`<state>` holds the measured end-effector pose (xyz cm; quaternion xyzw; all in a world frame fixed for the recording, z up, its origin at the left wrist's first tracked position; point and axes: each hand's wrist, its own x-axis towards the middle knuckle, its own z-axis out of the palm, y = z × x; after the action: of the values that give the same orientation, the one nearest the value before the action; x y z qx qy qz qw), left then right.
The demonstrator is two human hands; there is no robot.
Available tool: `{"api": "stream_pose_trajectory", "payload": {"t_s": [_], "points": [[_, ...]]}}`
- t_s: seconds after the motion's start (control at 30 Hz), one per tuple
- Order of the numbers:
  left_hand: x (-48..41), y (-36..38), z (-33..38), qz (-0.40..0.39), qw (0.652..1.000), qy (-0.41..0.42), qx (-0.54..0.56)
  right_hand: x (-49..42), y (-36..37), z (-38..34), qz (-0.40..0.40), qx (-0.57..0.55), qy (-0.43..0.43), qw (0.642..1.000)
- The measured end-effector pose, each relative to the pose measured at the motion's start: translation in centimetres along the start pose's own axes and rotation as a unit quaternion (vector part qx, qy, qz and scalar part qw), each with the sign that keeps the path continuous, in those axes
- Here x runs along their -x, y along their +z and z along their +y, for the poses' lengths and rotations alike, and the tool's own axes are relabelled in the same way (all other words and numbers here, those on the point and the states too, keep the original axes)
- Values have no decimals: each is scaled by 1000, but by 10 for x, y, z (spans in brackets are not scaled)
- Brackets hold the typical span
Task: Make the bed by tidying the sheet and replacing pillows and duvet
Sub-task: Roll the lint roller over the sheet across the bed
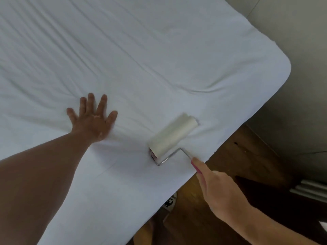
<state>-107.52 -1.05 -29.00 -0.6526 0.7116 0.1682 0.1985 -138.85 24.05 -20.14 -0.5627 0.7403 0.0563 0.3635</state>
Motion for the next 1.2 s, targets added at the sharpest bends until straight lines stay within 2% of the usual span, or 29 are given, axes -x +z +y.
{"api": "stream_pose_trajectory", "payload": {"t_s": [0.1, 0.23, 0.37, 0.43, 0.5, 0.57, 0.63, 0.67, 0.73, 0.8, 1.03, 1.2], "points": [[1, 6, 0, 6, 1000, 4, 10, 43, 8, 29, -15, 31, 44, 998], [-3, 14, -1, 28, 999, 14, 26, 51, -3, 21, -50, 54, 81, 994], [-3, 15, -7, 38, 998, 23, 43, 54, -21, -13, -4, 54, 89, 995], [-2, 11, -13, 54, 997, 32, 42, 49, -23, -41, 31, 20, 71, 997], [0, 6, -28, 123, 989, 73, 42, 32, -14, -63, 45, 6, 41, 998], [-1, 0, -51, 199, 966, 161, 28, 17, 0, -70, 59, -17, 18, 998], [-11, -5, -92, 207, 958, 197, -22, 17, 19, -64, 47, -31, 13, 998], [-16, -7, -116, 180, 971, 159, -19, 21, 27, -57, 27, -15, -2, 1000], [-25, -4, -161, 135, 991, 16, 4, 32, 36, -36, 14, 24, 2, 1000], [-29, 0, -185, 109, 993, -44, 5, 31, 45, -29, 32, 64, -32, 997], [-35, 4, -183, 91, 995, -41, 8, -73, -6, -152, 33, 68, 5, 997], [-39, -2, -184, 92, 995, -36, 10, -124, -5, -181, 65, 32, -58, 996]]}}
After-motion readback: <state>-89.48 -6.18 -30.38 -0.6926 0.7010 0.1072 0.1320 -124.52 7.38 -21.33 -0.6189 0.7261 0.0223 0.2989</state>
